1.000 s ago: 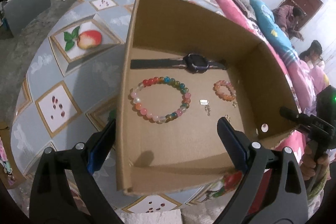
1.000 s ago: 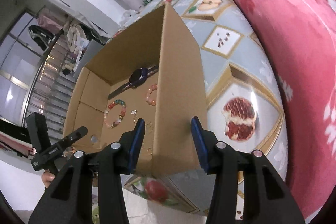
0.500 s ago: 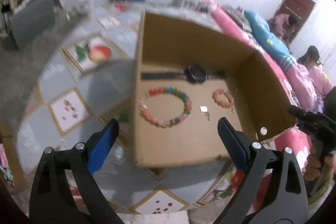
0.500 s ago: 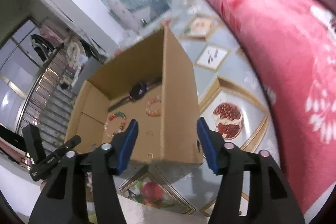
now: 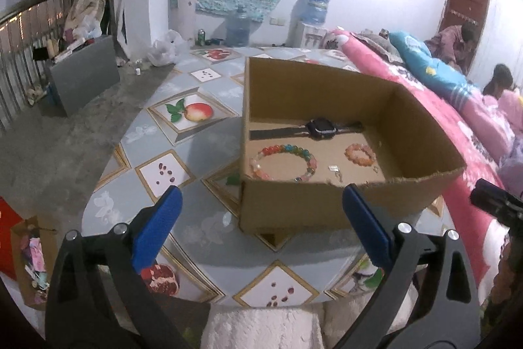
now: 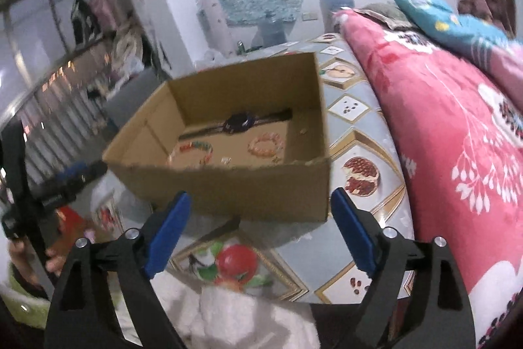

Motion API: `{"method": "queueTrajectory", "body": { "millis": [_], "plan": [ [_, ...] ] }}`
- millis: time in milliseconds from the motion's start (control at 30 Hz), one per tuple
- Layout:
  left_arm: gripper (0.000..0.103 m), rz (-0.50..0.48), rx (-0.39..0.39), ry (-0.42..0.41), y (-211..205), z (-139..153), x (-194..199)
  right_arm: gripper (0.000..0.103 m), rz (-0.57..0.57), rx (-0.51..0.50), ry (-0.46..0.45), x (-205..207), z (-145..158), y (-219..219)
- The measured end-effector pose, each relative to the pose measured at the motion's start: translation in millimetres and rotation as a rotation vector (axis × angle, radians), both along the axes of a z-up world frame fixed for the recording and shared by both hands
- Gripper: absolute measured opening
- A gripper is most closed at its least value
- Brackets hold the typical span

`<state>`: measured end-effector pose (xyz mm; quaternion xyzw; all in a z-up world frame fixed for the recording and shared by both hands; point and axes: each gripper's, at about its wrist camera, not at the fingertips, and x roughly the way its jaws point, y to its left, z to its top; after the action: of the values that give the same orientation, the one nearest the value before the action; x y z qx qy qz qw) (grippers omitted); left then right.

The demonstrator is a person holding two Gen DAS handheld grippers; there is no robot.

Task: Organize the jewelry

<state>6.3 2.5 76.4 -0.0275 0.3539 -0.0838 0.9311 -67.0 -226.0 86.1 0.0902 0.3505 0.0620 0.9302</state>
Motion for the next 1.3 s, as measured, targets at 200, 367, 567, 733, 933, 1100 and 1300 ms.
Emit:
{"method": "queueTrajectory", "body": {
  "millis": [200, 367, 567, 733, 933, 1100, 1300],
  "plan": [
    [0.095, 0.008, 0.041, -0.006, -19, -3, -9, 0.094, 0.003, -0.058, -0.026, -5, -3, 22],
    [0.095, 0.010, 0.071, 0.028, -29, -6, -4, 0.097, -0.076, -0.122, -0.062, -7, 1, 29],
    [0.095, 0.023, 0.103, 0.091, -35, -19, 2, 0.097, -0.116, -0.184, -0.076, -9, 3, 34],
    [0.095, 0.023, 0.093, 0.175, -39, -31, 7, 0.097, -0.124, -0.153, -0.044, -2, 0, 34],
    [0.095, 0.019, 0.113, 0.181, -46, -33, 5, 0.097, -0.122, -0.148, -0.001, 6, -7, 36],
    [0.095, 0.027, 0.119, 0.186, -47, -33, 6, 0.097, -0.136, -0.149, 0.031, 11, -10, 34],
    [0.095, 0.058, 0.157, 0.202, -51, -37, 10, 0.097, -0.141, -0.148, 0.062, 15, -12, 35]
  ]
}}
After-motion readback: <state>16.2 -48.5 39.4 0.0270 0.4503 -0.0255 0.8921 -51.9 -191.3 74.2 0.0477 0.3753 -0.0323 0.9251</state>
